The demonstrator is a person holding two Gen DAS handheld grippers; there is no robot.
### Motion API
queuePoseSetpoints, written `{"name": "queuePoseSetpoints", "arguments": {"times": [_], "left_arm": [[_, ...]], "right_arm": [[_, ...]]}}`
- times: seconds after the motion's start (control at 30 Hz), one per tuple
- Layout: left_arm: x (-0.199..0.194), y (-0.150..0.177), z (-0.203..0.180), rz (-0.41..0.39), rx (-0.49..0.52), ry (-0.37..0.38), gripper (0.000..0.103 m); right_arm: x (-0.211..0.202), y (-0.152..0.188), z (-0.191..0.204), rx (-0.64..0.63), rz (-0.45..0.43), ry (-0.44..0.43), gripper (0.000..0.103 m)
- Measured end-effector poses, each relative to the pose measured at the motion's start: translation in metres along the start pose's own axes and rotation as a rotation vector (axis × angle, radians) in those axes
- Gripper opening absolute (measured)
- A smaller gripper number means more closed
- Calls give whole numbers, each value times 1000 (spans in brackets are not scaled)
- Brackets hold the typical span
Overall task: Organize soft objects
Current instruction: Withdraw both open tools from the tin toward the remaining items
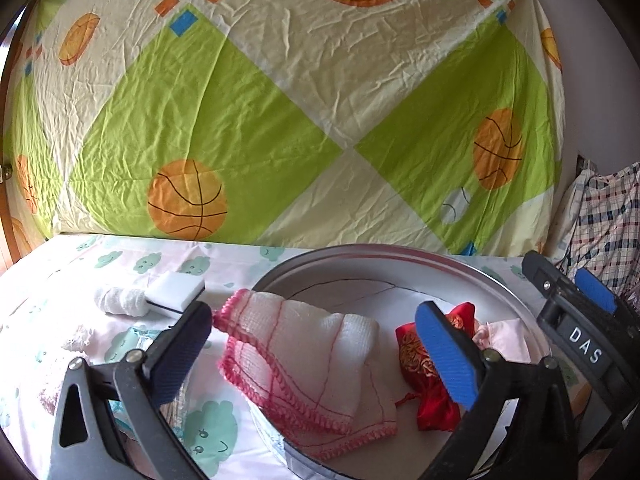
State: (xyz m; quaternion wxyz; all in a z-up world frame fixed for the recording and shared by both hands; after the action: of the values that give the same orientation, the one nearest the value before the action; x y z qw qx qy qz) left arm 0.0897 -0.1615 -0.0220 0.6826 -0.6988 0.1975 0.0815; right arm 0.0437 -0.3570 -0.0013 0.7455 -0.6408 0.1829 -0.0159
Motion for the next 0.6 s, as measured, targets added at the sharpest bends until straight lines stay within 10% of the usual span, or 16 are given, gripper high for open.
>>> {"name": "queuePoseSetpoints", "arguments": {"times": [0.6], "left_arm": [[-8, 5, 30, -28, 12, -95, 103]], "right_arm": [[-14, 5, -4, 95, -52, 17, 84]]}}
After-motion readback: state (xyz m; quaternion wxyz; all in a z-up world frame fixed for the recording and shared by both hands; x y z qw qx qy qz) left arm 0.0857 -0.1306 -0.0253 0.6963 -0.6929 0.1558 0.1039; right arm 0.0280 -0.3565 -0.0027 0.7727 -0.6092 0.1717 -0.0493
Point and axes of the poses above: each gripper's, at about its wrist camera, not at the fingertips, and x roughly the way its jaws point, z to its left, y to its underside, the point moved 9 cm from there along x, roughly the way its jaws point, and after that the axes turned 4 degrees about -y, right-handed, at the moved point
